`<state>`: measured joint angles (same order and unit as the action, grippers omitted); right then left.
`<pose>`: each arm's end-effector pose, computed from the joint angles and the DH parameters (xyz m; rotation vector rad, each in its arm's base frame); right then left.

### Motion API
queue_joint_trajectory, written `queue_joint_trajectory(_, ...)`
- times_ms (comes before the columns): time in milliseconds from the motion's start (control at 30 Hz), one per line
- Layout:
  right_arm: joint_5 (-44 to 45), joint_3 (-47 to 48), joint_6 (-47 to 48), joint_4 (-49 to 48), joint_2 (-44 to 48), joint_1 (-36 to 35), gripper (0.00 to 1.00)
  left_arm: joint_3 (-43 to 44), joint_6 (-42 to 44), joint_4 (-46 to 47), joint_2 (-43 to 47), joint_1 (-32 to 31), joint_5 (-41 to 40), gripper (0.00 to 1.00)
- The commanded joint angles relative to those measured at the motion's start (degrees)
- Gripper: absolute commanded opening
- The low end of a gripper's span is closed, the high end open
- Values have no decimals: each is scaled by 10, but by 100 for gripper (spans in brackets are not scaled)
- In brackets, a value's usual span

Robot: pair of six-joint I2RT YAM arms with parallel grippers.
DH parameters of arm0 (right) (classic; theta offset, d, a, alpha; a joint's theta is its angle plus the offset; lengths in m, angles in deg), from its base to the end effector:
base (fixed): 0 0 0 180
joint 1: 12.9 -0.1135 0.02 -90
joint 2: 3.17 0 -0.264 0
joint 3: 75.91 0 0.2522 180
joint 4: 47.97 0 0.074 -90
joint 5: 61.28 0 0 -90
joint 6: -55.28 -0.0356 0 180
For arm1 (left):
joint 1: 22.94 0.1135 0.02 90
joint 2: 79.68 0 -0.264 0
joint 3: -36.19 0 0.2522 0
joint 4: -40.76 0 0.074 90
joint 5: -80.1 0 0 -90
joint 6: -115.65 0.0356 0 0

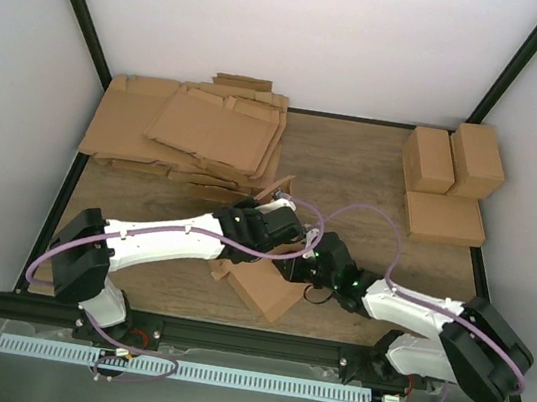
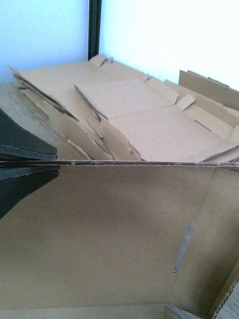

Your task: Fold the paper box

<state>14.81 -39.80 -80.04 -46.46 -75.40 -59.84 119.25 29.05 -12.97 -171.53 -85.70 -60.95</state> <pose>0.1502 0.1733 0.1500 -0.1821 2.4545 1.0787 0.1721 -0.2738 0.2533 0.9964 2.0055 0.6535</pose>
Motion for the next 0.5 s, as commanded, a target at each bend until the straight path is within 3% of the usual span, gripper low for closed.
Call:
queue_joint_trajectory(0,68,28,87,48,50,4,18,13,40,-9,-8,-4,-58,4)
queue_joint_trajectory(133,106,27,125,77,82,20,19,12,59,-4,-1,-4,-64,4)
queue_joint_trajectory(333,3,30,167,58,65,116,25,15,64,-4,17,-5,-44,4)
queue_joint_trajectory(467,-69,9,242,-18,72,124,46,9,64,-6,28,-4,-39,5)
